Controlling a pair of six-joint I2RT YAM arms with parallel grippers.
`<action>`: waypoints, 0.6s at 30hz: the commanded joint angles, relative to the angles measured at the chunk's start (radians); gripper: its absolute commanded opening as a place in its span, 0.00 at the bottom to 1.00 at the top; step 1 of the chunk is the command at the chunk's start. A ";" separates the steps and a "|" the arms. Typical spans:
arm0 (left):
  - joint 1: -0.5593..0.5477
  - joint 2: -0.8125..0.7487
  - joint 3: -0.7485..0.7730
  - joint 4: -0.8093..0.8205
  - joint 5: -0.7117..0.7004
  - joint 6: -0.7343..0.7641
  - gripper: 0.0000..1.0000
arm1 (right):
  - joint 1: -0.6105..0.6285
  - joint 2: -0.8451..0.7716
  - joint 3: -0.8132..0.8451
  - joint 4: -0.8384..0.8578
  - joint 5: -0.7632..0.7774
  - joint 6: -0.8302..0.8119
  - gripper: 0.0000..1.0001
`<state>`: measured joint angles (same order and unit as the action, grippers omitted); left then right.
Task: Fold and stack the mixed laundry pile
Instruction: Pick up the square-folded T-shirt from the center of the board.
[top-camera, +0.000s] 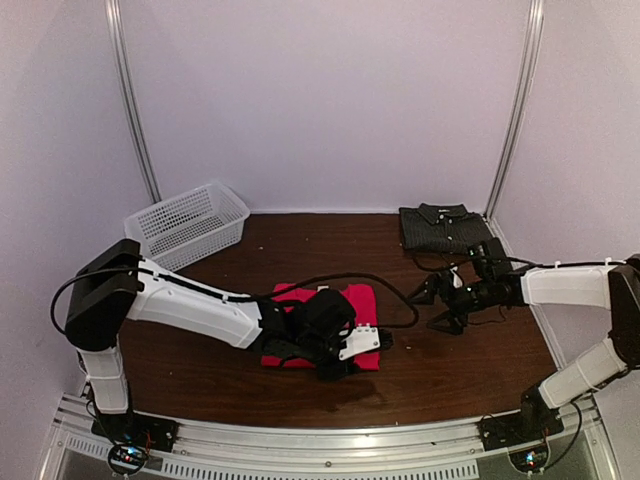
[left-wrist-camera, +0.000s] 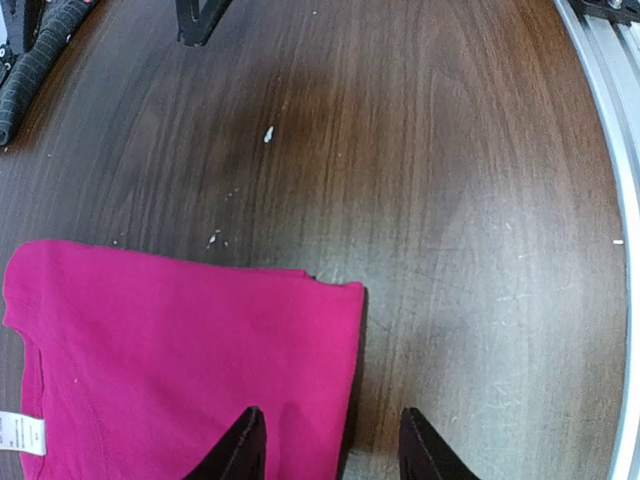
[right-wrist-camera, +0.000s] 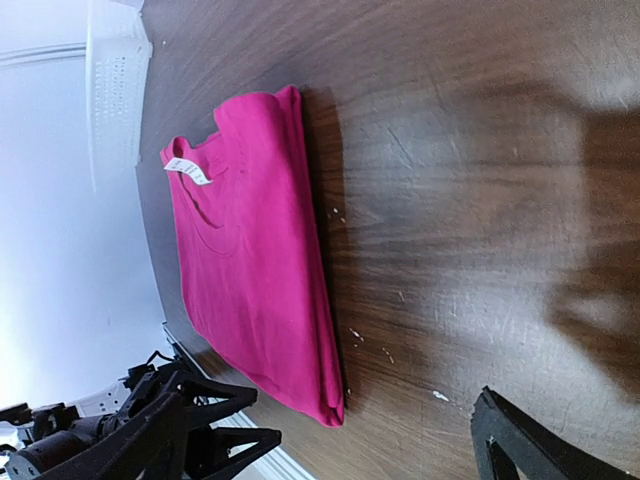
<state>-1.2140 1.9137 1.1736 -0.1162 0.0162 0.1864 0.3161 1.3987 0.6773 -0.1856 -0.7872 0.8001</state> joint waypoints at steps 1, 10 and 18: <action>-0.007 0.055 0.064 0.041 -0.016 0.070 0.45 | -0.004 -0.071 -0.075 0.129 -0.015 0.107 1.00; -0.012 0.148 0.106 0.012 -0.016 0.125 0.36 | -0.002 -0.084 -0.203 0.315 -0.088 0.227 1.00; -0.006 0.150 0.103 0.040 0.008 0.083 0.15 | 0.038 -0.005 -0.200 0.399 -0.113 0.255 0.93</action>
<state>-1.2190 2.0499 1.2591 -0.1066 0.0029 0.2932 0.3260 1.3556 0.4667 0.1234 -0.8707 1.0283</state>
